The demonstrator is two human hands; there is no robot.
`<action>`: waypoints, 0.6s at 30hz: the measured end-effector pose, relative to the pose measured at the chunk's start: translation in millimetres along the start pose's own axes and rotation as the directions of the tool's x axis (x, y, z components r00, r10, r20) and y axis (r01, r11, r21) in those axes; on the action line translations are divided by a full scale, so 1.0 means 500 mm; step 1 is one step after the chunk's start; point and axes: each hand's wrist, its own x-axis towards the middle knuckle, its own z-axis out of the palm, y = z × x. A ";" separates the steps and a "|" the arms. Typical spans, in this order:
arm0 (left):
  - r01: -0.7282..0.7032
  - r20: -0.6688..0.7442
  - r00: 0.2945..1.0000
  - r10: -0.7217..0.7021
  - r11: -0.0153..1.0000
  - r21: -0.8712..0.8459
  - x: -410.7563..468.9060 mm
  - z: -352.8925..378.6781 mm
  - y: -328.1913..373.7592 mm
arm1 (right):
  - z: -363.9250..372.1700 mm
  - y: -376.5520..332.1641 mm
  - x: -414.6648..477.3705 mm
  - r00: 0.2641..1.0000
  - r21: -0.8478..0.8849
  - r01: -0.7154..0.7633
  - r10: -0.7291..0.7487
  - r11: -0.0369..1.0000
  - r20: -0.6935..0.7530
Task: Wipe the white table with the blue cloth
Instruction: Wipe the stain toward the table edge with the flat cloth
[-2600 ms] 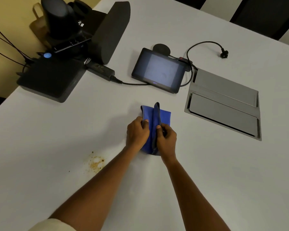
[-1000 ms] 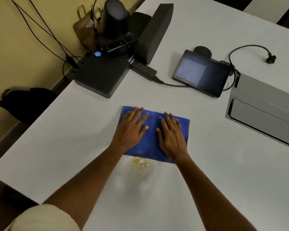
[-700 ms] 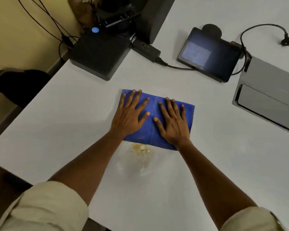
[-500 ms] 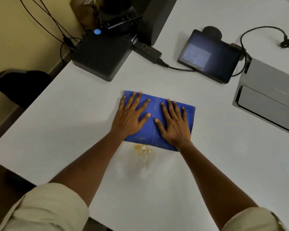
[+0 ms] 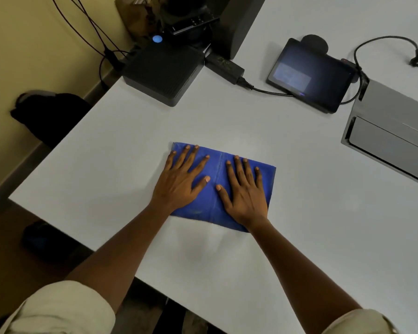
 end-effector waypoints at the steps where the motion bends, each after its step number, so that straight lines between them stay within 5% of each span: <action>1: -0.002 -0.002 1.000 0.002 1.000 -0.004 -0.020 -0.002 -0.002 | 0.003 -0.013 -0.016 1.000 0.008 -0.002 0.002 1.000 0.007; 18: 0.033 0.022 0.999 -0.033 0.999 0.004 -0.276 -0.031 -0.005 | 0.024 -0.150 -0.214 0.998 0.145 0.047 -0.052 0.988 0.031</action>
